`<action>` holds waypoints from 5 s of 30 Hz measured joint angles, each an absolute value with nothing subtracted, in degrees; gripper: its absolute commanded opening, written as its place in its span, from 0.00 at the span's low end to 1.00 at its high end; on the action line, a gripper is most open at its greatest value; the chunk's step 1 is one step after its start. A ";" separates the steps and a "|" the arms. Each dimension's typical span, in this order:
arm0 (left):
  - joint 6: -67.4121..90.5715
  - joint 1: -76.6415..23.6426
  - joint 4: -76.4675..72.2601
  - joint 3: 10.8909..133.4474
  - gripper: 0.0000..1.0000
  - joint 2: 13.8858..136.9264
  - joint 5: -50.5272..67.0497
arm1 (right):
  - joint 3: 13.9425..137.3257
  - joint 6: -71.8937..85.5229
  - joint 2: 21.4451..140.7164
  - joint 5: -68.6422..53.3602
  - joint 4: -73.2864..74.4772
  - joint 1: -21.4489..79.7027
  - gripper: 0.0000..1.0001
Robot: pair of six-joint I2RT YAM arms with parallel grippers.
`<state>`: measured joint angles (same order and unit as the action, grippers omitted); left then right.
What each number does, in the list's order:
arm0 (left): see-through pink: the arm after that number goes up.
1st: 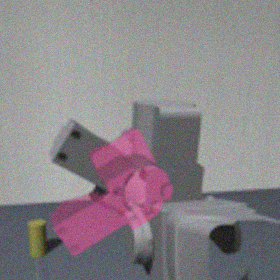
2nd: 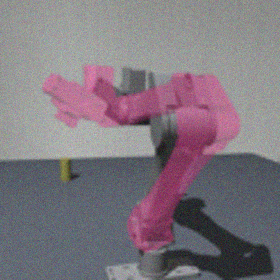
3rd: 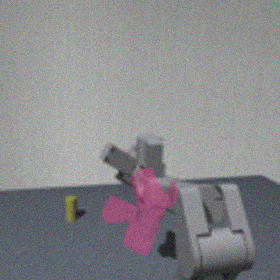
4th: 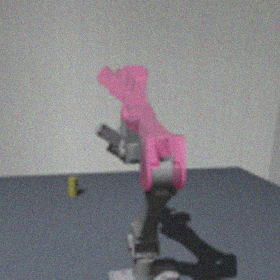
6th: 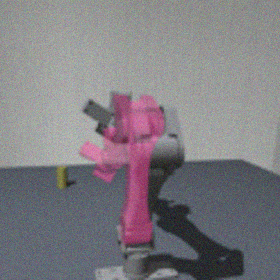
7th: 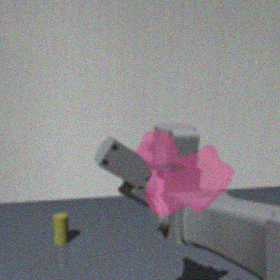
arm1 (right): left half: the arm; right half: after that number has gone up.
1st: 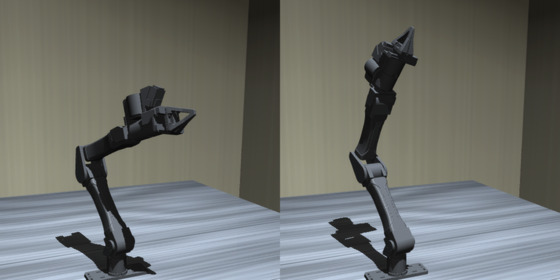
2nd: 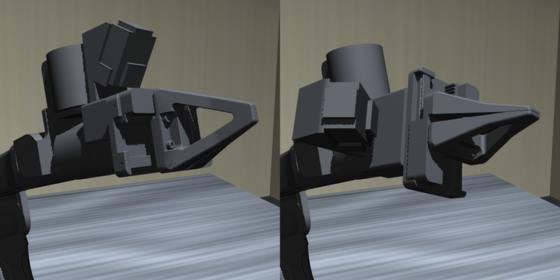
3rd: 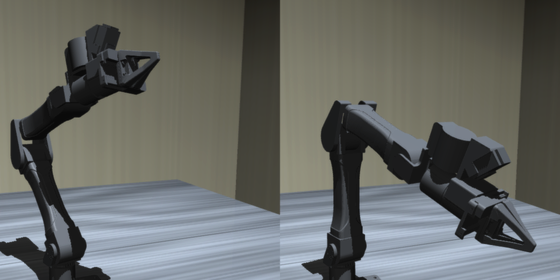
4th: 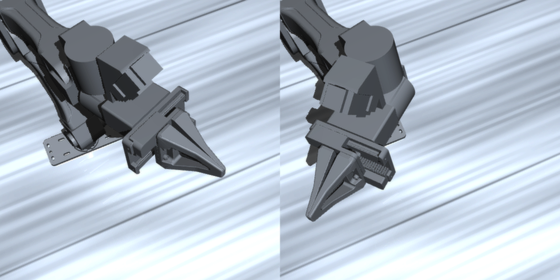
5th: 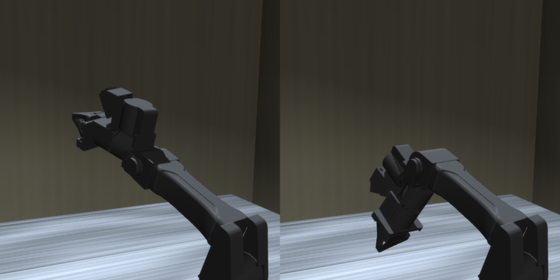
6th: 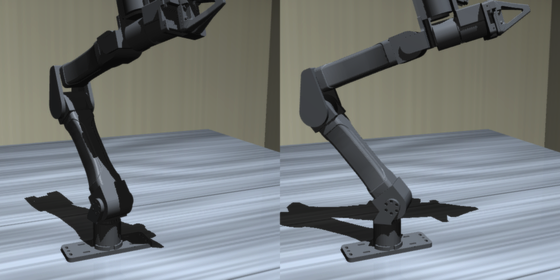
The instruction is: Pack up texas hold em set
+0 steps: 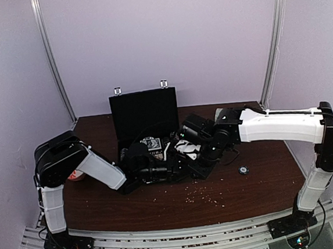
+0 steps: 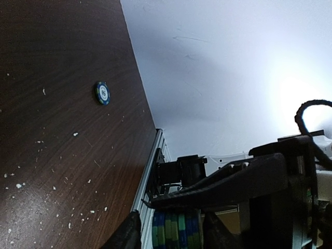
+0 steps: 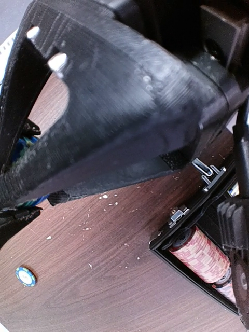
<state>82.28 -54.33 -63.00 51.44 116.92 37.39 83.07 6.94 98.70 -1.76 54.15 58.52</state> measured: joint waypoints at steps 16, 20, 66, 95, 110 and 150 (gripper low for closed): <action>82.08 -54.43 -62.85 52.31 0.18 117.45 38.39 | 83.33 6.26 99.20 -1.26 55.11 58.54 0.13; 82.61 -54.43 -62.92 52.31 0.08 117.64 38.30 | 83.33 6.22 99.46 -0.78 55.11 58.70 0.13; 13.02 -39.83 13.69 91.39 0.00 106.43 20.58 | 53.82 6.22 66.81 0.89 17.30 51.90 0.79; -24.77 -38.94 32.14 99.20 0.00 121.86 21.21 | 36.62 7.49 52.56 -2.68 -6.70 48.93 0.80; -29.50 -38.94 33.15 106.30 0.00 128.22 21.89 | 35.22 7.49 53.43 -2.00 -8.38 48.86 0.80; -31.64 -38.94 34.35 110.59 0.37 133.16 11.70 | 34.54 7.70 53.76 -2.04 -8.80 48.58 0.80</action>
<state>-31.64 -38.94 34.35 110.59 133.16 11.70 34.54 7.70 53.76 -2.04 -8.80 48.58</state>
